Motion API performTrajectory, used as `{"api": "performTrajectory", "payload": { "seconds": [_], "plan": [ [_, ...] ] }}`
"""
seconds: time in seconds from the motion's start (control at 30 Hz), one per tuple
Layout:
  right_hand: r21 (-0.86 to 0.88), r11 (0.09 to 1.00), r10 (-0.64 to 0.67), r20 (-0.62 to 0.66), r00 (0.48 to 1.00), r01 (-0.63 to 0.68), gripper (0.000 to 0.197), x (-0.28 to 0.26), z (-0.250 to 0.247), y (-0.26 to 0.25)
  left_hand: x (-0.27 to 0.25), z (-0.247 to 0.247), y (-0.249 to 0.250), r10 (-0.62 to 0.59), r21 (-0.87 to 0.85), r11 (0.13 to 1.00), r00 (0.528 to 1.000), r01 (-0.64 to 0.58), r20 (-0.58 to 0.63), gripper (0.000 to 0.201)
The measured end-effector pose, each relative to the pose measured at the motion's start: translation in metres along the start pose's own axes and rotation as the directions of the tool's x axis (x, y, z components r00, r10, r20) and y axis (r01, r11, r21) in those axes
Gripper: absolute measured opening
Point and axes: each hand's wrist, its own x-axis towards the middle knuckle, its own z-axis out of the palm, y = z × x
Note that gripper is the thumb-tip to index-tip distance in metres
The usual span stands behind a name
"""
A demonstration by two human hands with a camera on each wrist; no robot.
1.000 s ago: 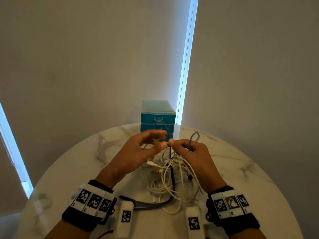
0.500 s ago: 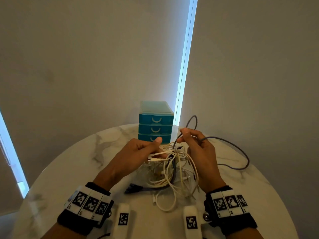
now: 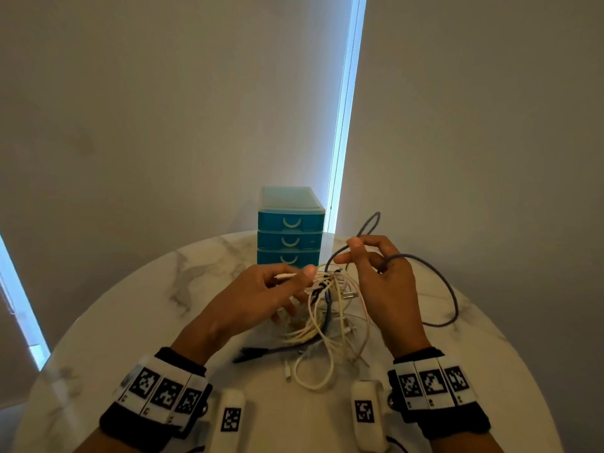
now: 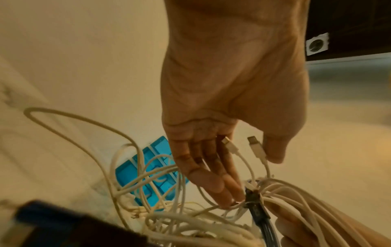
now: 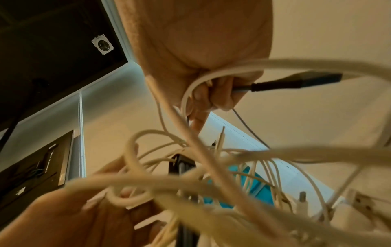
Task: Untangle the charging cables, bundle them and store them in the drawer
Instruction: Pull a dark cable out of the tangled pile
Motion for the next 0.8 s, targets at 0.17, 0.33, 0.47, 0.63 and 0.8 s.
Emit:
{"api": "performTrajectory", "payload": {
  "seconds": [0.17,0.33,0.47,0.63,0.8],
  "plan": [
    [-0.03,0.992,0.129,0.237,0.963,-0.125,0.018,0.001,0.001,0.003,-0.007,0.001,0.001,0.18,0.054,0.98,0.971,-0.19,0.158,0.032],
    [-0.006,0.991,0.129,0.34,0.931,-0.135,0.02,0.0,-0.01,-0.003,-0.013,0.005,0.01,0.183,0.178,0.945,0.893,-0.275,0.41,0.037],
    [0.128,0.99,0.034,0.156,0.987,-0.054,0.017,0.002,-0.011,-0.009,-0.016,0.018,0.015,0.125,0.297,0.9,0.842,-0.318,0.524,0.041],
    [0.335,0.941,-0.017,-0.05,0.999,0.033,0.023,0.007,-0.019,-0.015,-0.015,0.023,0.01,0.047,0.469,0.857,0.939,-0.213,0.342,0.043],
    [0.441,0.898,-0.008,-0.011,1.0,0.013,0.027,0.009,-0.022,-0.021,-0.005,0.012,0.0,0.088,0.415,0.905,0.996,-0.091,0.026,0.046]
  ]
}}
